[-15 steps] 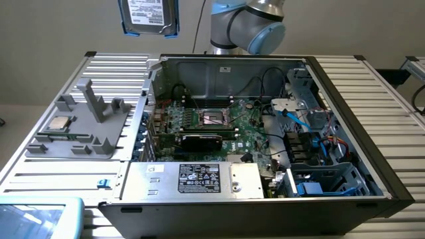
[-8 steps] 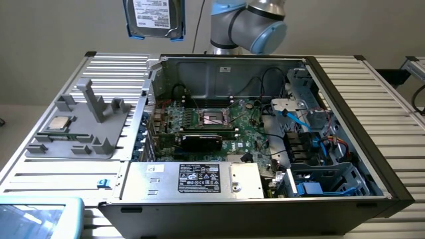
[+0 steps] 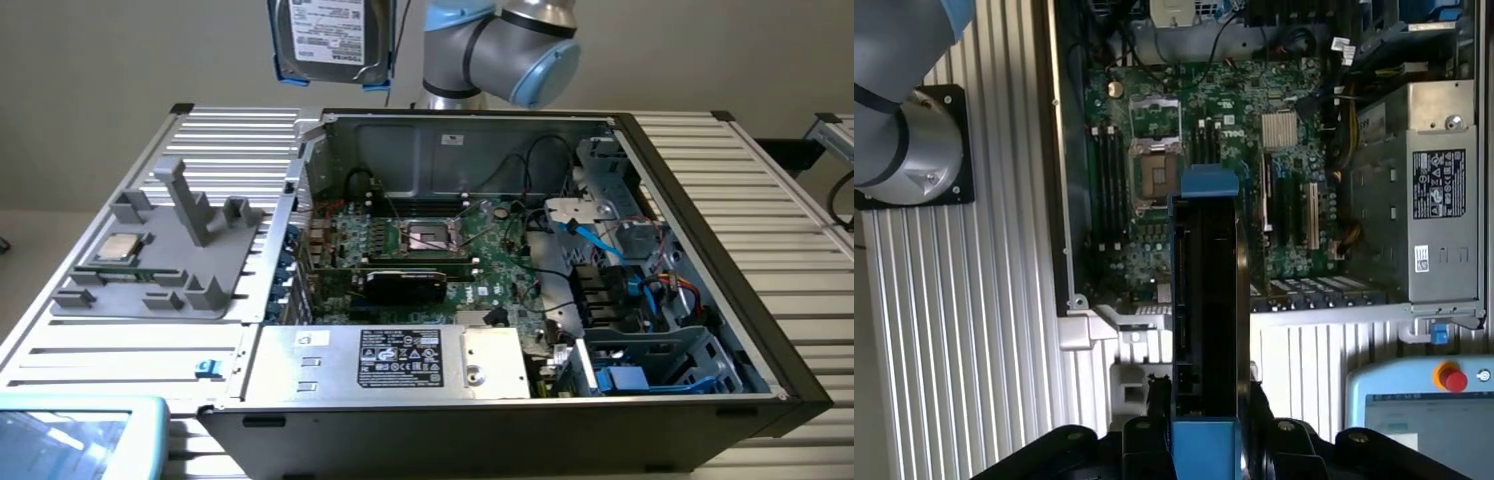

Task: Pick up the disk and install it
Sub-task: 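Pick up the disk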

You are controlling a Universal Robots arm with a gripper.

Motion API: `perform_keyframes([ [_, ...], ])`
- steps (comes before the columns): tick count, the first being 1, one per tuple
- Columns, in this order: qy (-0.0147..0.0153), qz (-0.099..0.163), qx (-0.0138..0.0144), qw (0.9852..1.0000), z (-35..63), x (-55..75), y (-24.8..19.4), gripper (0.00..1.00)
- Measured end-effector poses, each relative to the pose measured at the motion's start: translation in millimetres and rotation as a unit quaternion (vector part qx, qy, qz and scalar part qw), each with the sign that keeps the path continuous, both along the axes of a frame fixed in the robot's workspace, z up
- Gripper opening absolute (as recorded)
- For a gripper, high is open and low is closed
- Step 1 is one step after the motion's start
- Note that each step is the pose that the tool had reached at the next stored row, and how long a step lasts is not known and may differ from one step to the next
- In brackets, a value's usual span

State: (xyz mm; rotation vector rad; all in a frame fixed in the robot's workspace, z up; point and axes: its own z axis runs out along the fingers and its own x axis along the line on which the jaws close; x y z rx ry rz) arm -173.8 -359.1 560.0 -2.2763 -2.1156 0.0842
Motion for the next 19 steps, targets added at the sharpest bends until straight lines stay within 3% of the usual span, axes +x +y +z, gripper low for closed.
perform_keyframes([
  [5,0.0027,0.000,-0.0001,1.0000,0.0,20.7,-6.2,0.37],
  [10,0.0028,0.000,-0.0001,1.0000,0.0,35.7,-8.4,0.37],
  [18,0.0030,0.001,-0.0004,1.0000,0.0,41.4,-9.3,0.37],
  [19,0.0016,0.001,-0.0002,1.0000,0.2,41.0,-9.3,0.37],
])
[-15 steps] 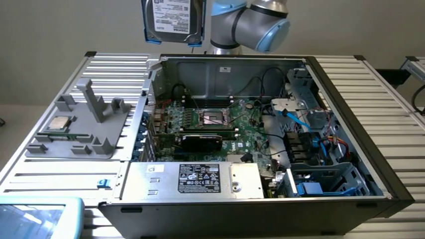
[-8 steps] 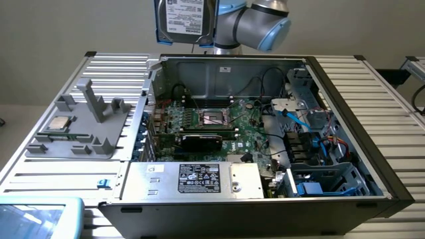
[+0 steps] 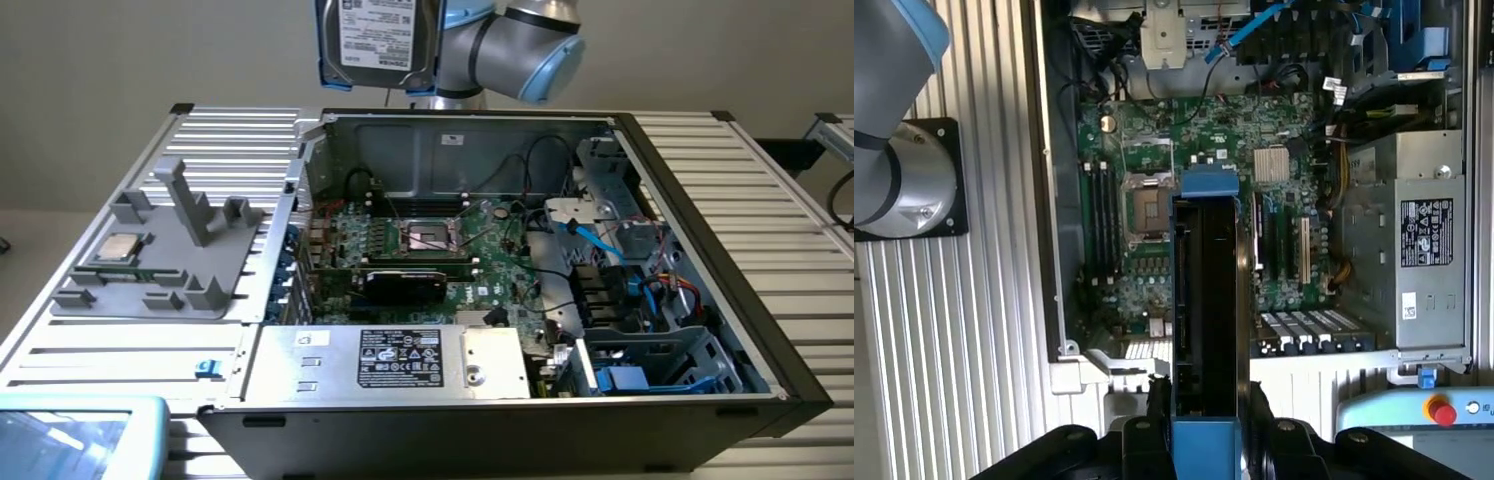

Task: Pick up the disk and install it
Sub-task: 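Pick up the disk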

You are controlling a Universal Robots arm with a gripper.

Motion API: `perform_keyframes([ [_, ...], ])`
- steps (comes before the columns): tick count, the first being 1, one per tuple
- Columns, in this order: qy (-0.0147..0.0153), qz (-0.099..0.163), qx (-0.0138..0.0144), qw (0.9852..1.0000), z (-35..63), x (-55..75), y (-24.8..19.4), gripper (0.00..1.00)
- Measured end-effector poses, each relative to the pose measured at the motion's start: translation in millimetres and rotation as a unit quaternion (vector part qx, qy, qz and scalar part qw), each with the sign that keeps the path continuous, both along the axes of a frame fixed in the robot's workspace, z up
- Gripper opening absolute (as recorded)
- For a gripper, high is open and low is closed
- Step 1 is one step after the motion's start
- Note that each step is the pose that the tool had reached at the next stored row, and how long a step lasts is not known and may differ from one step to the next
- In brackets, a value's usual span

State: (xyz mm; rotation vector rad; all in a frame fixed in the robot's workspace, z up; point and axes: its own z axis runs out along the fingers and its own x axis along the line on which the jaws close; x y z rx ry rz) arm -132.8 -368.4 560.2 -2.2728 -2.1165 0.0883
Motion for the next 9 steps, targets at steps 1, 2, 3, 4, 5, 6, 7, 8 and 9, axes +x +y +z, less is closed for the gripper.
perform_keyframes([
  [1,-0.0025,0.000,0.0000,1.0000,0.2,0.0,-0.1,0.37],
  [2,-0.0050,0.001,0.0000,1.0000,0.3,0.1,-0.3,0.37],
  [3,-0.0069,0.002,-0.0001,1.0000,0.4,0.3,-1.1,0.37],
  [4,-0.0087,0.002,0.0000,1.0000,0.4,0.5,-2.3,0.37],
  [5,-0.0101,0.003,0.0000,0.9999,0.4,0.9,-3.7,0.37],
  [6,-0.0111,0.004,0.0000,0.9999,0.4,1.4,-5.3,0.37],
  [7,-0.0115,0.004,0.0001,0.9999,0.4,2.4,-7.1,0.37],
  [8,-0.0116,0.004,0.0001,0.9999,0.4,3.9,-9.1,0.37],
  [9,-0.0116,0.004,0.0001,0.9999,0.5,5.7,-11.3,0.37],
])
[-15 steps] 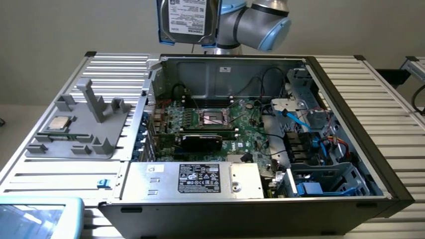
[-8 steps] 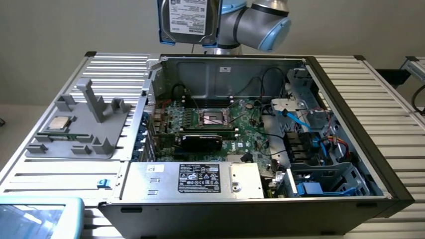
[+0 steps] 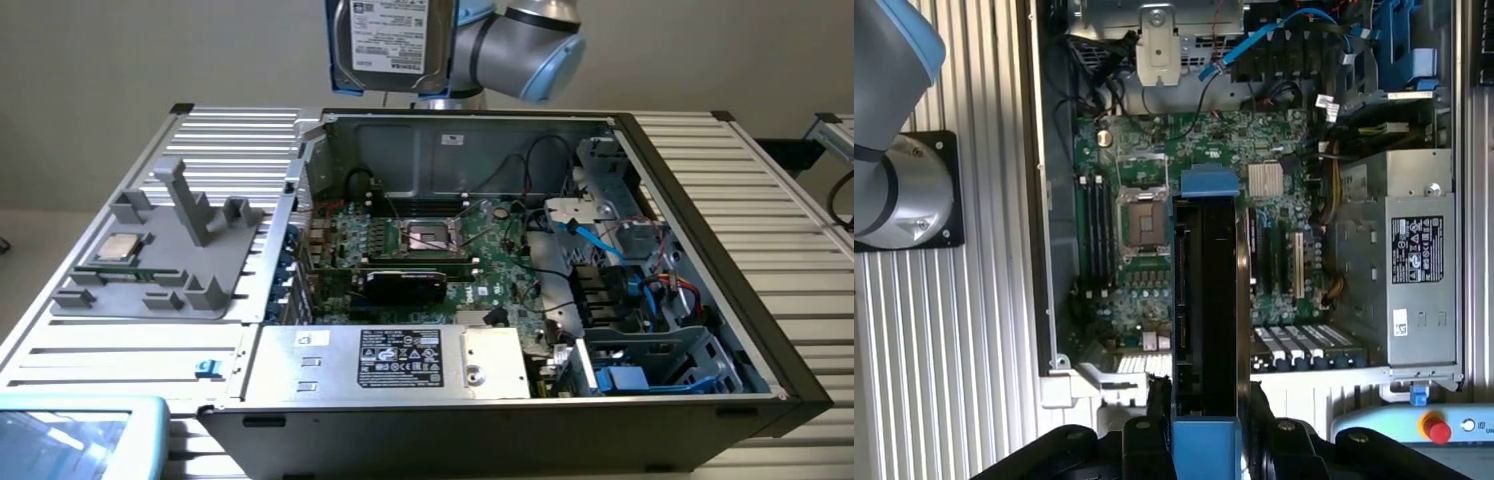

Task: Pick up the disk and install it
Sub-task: 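Pick up the disk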

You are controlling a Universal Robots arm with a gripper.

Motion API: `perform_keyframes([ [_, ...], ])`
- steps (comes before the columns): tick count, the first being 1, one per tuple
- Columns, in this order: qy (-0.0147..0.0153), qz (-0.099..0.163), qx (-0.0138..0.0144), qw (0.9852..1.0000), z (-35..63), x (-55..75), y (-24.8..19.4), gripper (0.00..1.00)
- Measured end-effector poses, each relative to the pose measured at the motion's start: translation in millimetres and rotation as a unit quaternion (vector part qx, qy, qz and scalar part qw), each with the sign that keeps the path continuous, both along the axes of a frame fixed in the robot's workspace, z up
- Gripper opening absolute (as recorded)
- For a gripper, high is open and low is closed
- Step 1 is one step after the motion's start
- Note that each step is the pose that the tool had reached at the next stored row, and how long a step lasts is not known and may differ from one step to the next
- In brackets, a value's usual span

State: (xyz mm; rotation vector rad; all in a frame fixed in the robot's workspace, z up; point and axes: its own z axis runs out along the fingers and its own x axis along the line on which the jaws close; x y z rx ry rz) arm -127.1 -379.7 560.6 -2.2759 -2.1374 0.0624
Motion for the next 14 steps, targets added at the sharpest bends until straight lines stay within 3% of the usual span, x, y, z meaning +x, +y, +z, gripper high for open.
perform_keyframes([
  [14,0.0000,0.000,0.0005,1.0000,0.0,43.7,-35.0,0.37],
])
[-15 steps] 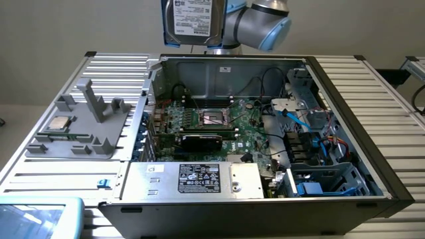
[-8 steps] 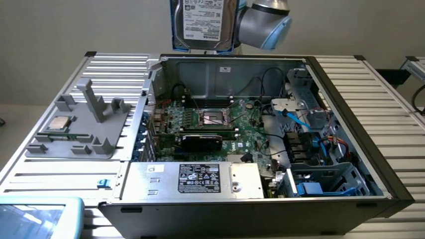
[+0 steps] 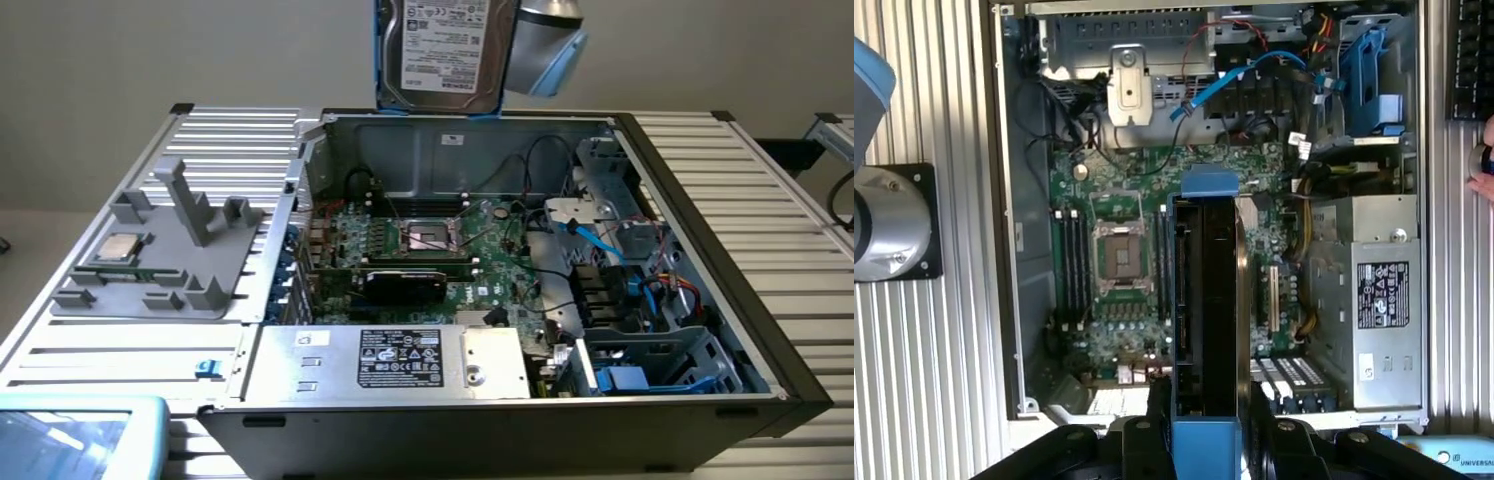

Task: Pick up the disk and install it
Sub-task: 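Pick up the disk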

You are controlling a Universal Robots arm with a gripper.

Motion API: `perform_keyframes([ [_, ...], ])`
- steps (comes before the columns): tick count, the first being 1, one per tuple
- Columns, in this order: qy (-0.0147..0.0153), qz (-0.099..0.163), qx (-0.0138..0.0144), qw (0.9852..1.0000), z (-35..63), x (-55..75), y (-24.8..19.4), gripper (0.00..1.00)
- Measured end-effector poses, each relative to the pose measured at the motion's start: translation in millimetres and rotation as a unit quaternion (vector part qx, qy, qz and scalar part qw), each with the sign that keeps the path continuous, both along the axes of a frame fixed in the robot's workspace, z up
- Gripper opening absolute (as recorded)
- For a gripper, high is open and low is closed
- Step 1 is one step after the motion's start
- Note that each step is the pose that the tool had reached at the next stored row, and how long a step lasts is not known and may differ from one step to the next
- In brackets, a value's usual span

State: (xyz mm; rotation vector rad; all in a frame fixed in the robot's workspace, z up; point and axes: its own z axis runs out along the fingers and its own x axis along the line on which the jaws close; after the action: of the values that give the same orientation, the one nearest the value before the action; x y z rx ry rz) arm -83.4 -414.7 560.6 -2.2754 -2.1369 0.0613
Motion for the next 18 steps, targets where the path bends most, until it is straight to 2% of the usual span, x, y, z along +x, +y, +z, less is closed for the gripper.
perform_keyframes([
  [7,0.0000,0.000,0.0005,1.0000,-0.1,22.7,-15.3,0.37],
  [12,0.0000,0.000,0.0003,1.0000,0.1,23.0,-15.5,0.37],
  [18,0.0000,0.000,0.0004,1.0000,0.0,42.0,-23.4,0.37],
])
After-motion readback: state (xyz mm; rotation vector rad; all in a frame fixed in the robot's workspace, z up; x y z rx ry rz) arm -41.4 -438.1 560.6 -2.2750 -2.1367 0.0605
